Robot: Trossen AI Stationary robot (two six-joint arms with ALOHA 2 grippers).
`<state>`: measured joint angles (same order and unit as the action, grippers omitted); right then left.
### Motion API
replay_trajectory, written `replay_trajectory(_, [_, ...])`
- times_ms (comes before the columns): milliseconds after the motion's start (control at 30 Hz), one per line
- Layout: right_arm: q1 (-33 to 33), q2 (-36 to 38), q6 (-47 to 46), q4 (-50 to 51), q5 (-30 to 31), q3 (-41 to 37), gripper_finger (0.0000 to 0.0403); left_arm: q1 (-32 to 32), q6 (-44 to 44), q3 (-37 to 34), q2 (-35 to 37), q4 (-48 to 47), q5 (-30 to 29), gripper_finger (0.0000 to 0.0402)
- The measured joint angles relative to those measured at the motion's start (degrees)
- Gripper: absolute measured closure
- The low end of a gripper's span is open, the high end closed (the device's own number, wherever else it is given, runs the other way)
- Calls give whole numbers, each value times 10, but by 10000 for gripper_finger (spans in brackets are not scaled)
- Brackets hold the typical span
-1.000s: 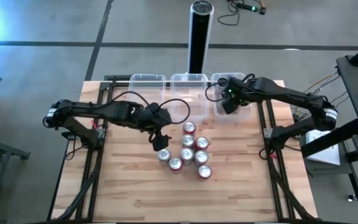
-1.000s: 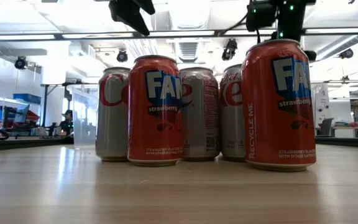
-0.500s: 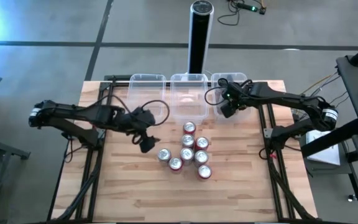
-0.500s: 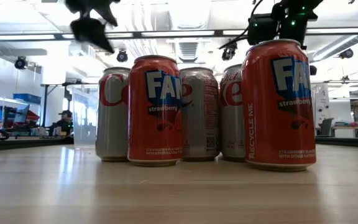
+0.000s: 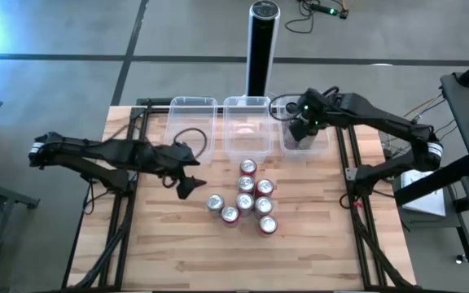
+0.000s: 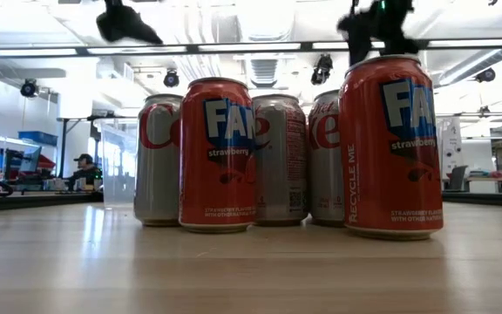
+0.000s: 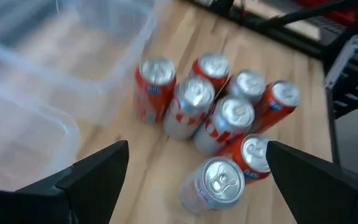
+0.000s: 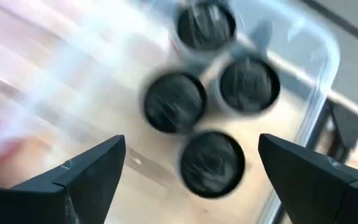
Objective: Sort soda cans
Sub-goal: Put the white-pink soda can into the right white bin, then put the red soda can into the middle white bin
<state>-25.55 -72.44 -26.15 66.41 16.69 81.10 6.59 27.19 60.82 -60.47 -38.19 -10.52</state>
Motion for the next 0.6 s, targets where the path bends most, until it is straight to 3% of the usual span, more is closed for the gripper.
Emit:
replay_trajectory(167, [58, -6, -27, -28, 30, 64, 40, -5, -85, 67, 32, -67, -5, 37])
replay_trajectory(400, [182, -44, -39, -142, 45, 70, 39, -5, -141, 145, 14, -140, -37, 46])
replay_trajectory(600, [315, -116, -17, -237, 60, 100, 39, 19, -136, 141, 11, -160, 121, 55])
